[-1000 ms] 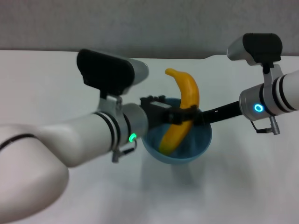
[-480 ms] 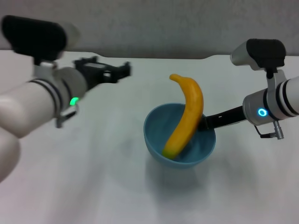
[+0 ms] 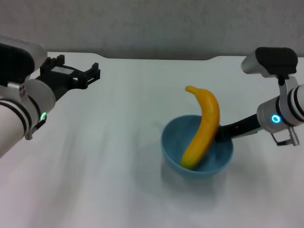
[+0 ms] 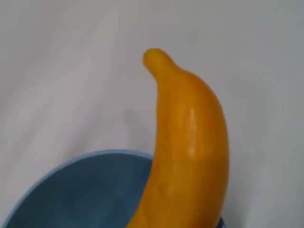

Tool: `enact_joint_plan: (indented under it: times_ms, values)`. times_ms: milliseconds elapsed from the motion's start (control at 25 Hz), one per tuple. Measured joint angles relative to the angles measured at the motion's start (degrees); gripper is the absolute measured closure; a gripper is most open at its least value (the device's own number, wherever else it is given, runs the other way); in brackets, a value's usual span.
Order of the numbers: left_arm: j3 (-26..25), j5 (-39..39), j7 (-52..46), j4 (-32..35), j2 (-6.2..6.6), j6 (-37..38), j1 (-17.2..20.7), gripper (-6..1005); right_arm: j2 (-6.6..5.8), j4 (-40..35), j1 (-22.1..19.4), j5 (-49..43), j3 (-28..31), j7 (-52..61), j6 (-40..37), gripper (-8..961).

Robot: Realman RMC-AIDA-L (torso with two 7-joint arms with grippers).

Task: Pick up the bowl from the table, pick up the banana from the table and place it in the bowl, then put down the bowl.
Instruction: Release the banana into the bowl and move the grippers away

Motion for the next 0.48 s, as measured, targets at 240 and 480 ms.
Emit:
enact_joint_plan:
  times_ms: [240, 480]
  values:
    - [0.49, -0.9, -2.33, 4.4, -0.07, -9.95, -0.11, 91, 0.2, 1.53, 1.69, -3.25, 2.11, -0.02, 5.92, 928]
    - [0.24, -0.94, -3.4, 7.22, -0.14, -15.77, 1.24, 90, 1.03, 2.82, 1.98, -2.87, 1.44, -0.31, 7.27, 927]
